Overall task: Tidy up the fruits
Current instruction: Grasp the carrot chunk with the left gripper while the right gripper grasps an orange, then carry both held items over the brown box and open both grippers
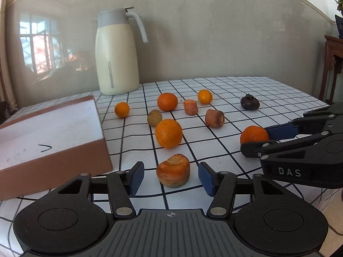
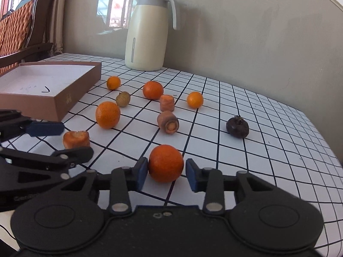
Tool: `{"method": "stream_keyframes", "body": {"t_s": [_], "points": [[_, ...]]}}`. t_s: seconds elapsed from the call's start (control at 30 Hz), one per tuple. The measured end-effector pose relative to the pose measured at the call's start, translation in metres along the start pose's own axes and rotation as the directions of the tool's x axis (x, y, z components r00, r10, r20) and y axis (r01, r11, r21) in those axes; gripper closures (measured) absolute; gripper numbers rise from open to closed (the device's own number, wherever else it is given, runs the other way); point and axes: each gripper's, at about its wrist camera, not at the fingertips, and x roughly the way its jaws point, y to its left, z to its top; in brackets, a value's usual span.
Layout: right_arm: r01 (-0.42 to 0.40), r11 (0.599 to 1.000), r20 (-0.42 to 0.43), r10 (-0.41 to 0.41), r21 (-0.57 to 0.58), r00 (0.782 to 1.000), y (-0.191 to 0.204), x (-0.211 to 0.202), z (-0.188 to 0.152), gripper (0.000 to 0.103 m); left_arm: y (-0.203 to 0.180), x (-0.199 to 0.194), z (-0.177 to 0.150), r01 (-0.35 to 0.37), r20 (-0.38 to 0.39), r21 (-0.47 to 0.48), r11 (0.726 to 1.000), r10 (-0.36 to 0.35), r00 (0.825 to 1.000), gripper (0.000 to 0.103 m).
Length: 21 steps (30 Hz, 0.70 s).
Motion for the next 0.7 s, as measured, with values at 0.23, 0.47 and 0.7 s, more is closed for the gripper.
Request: {"method": "stream_keyframes", "body": {"t_s": [0.23, 0.47, 0.7], "points": [[0.025, 0.999, 0.021, -0.025, 0.026, 0.999, -0.005, -0.006, 0.001, 0.077, 0.004, -0.006, 0.001, 0.031, 0.017, -0.029, 0.999, -0.03, 0.999, 0.068], [0.02, 1.0, 0.102, -0.021, 0.015, 0.995, 0.008, -0.024, 0.014, 0.077, 0.031, -0.046, 0.002, -0.018, 0.089, -0.037, 0.999, 0.021, 0.996, 0.068], [-0.067, 0.998, 0.198, 0.066, -0.006, 0.978, 0.047, -0.038, 0.038, 0.077, 0.081, -0.085, 0.006, -0.105, 0.142, -0.084, 0.991, 0.116, 0.983, 0.068]]}}
